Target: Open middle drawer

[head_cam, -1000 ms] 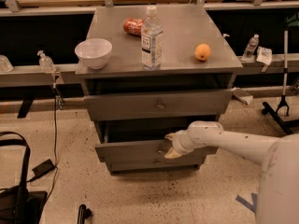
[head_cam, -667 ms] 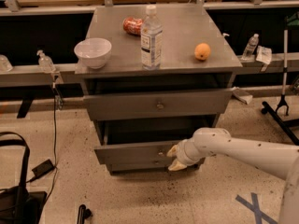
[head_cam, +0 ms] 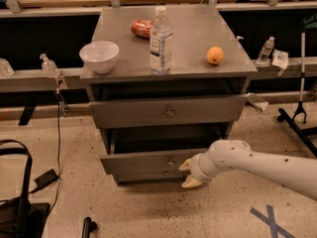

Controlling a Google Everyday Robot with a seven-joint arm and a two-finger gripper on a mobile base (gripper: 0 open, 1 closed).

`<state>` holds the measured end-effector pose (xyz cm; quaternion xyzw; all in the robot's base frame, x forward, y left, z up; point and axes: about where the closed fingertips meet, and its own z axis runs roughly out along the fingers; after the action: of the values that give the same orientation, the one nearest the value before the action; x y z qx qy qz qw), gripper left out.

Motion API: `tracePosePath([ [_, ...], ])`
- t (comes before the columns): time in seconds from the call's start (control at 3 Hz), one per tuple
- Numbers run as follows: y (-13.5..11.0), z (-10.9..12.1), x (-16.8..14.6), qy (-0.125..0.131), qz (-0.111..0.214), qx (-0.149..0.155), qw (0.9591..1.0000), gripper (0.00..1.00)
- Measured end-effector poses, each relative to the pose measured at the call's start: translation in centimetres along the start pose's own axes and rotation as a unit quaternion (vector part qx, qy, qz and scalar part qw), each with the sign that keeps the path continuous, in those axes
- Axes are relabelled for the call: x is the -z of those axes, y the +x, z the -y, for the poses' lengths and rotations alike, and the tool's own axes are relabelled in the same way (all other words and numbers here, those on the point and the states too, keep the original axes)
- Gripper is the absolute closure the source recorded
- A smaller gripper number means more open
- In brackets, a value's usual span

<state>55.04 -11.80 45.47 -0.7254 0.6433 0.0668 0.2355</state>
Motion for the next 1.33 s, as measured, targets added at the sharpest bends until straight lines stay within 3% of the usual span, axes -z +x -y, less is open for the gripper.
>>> tracePosePath([
  [0.33, -0.6, 1.9, 1.0, 0.021, 0.0, 0.013, 0.9997, 0.53],
  [0.67, -1.2, 5.3, 1.8, 0.053, 0.01, 0.02, 0.9983, 0.55],
  [1.0, -1.9, 8.7, 2.2, 0.075, 0.027, 0.023, 0.9965, 0.71],
  [1.33, -2.4, 12.1, 2.0, 0.084, 0.046, 0.011, 0.9953, 0.94],
])
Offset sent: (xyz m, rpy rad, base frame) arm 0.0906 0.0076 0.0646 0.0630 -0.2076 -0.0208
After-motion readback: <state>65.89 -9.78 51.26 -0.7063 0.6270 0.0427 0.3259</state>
